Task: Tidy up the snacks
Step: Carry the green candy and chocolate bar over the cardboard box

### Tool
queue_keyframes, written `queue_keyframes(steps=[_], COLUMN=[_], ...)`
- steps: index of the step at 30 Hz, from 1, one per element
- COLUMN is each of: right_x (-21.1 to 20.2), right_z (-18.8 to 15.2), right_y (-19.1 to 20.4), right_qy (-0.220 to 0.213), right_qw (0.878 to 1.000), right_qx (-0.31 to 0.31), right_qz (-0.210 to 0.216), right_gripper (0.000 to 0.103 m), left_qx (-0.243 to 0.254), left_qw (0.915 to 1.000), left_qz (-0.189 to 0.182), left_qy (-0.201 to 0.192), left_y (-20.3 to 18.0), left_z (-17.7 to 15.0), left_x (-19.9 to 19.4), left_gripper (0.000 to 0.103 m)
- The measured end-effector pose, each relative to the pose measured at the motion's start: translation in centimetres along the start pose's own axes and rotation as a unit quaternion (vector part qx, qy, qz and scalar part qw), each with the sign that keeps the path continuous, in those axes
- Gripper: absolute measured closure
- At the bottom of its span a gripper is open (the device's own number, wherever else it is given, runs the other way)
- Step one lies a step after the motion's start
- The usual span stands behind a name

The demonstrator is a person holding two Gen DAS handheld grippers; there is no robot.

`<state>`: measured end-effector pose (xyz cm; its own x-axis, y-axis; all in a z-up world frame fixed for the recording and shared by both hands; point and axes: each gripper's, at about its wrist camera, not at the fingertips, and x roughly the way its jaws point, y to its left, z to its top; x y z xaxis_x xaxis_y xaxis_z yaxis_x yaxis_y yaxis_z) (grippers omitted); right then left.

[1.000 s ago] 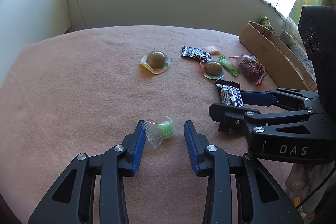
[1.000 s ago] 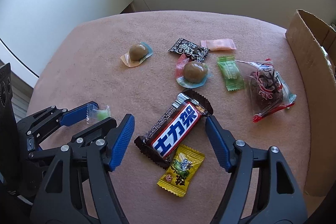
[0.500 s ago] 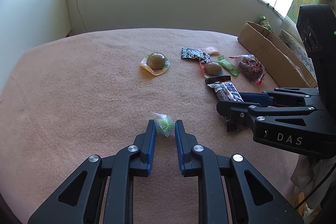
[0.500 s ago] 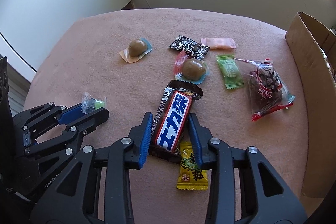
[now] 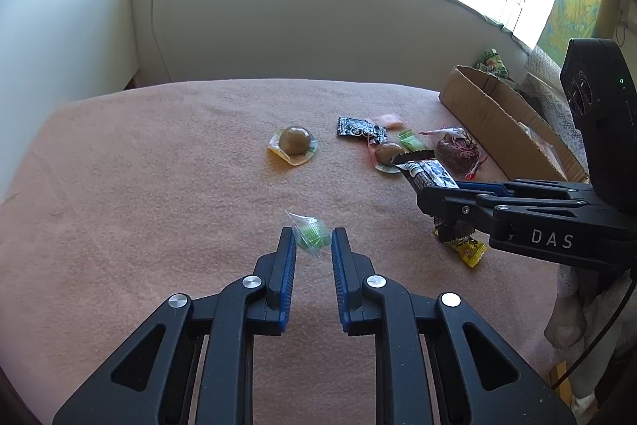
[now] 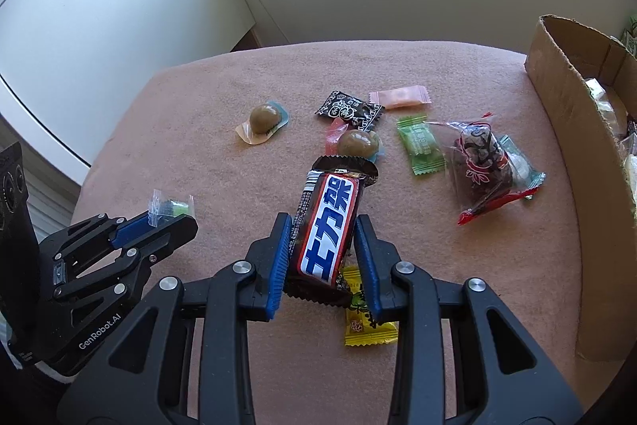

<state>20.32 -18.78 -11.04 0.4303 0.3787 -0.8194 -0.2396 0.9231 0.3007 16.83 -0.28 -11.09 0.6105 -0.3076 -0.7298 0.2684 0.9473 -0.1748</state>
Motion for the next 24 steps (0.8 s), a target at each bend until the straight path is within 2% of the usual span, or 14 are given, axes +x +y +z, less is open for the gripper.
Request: queue_keyframes(steps=[11,24], right_x=[-4.7,-10.6], right_z=[0.1,0.7], right_y=[-2.1,-8.0], right_qy=[-0.043,-0.093], right_qw=[0.999,0.994], right_qx=[0.011,0.039], right_qz=[-0.005,-0.046], right_gripper=[0.070,0.070], left_qx=[0.000,0.028], left_qw=[0.9996,0.9970], left_qz=[-0.021,-0.063], left_qy=[-0.022,-0.036], left_y=[-1.9,-7.2], left_z=[1.4,4.6], left_x=[-0.9,0.4], left_gripper=[0.087,0.087])
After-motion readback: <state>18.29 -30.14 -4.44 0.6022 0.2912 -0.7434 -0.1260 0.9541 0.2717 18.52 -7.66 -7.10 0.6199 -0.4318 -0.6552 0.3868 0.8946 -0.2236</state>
